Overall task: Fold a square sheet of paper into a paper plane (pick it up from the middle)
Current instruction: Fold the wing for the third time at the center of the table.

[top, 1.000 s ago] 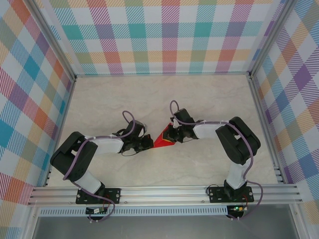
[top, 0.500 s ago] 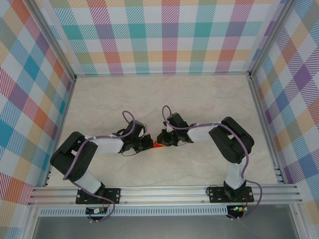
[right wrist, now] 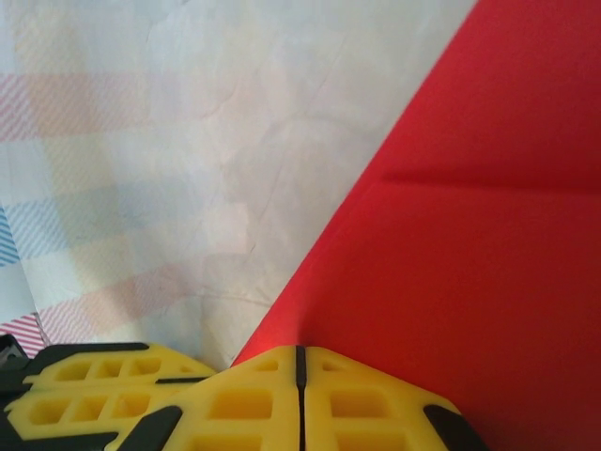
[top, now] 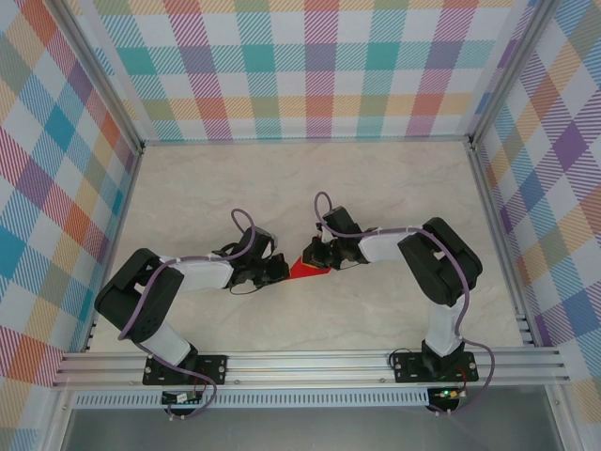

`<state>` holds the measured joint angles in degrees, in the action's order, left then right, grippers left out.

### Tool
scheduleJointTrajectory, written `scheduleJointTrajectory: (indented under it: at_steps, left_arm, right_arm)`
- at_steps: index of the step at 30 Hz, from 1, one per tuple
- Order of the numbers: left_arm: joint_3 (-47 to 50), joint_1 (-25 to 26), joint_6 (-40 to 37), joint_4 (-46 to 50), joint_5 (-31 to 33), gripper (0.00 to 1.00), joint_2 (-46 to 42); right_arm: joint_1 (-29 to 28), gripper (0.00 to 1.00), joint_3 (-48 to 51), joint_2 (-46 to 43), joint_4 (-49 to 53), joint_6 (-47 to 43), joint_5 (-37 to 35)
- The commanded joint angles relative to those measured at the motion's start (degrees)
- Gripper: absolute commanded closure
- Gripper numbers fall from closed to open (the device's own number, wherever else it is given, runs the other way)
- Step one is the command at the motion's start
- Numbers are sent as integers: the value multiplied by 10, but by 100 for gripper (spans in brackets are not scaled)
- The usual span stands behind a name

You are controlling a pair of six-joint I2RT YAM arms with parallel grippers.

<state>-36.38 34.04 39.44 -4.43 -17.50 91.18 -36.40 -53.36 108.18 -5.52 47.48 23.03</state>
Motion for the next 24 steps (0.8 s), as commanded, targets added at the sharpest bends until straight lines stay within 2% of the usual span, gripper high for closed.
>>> scheduleJointTrajectory:
  at_steps: [1, 10, 16, 20, 24]
  left_arm:
    - [25, -4, -3, 114, 76, 100, 25]
    - [29, -4, -4, 121, 80, 100, 19]
    - [29, -4, -5, 119, 76, 100, 18]
    - [27, -4, -8, 112, 67, 100, 17]
    - [23, -4, -8, 112, 63, 100, 19]
  right_arm:
    - [27, 93, 16, 14, 13, -21, -46]
    - [127, 93, 82, -11, -33, -53, -46]
    - [180, 93, 76, -36, -4, -72, -52]
    - [168, 93, 69, -100, 31, -79, -66]
    - [109, 92, 54, -141, 57, -80, -72]
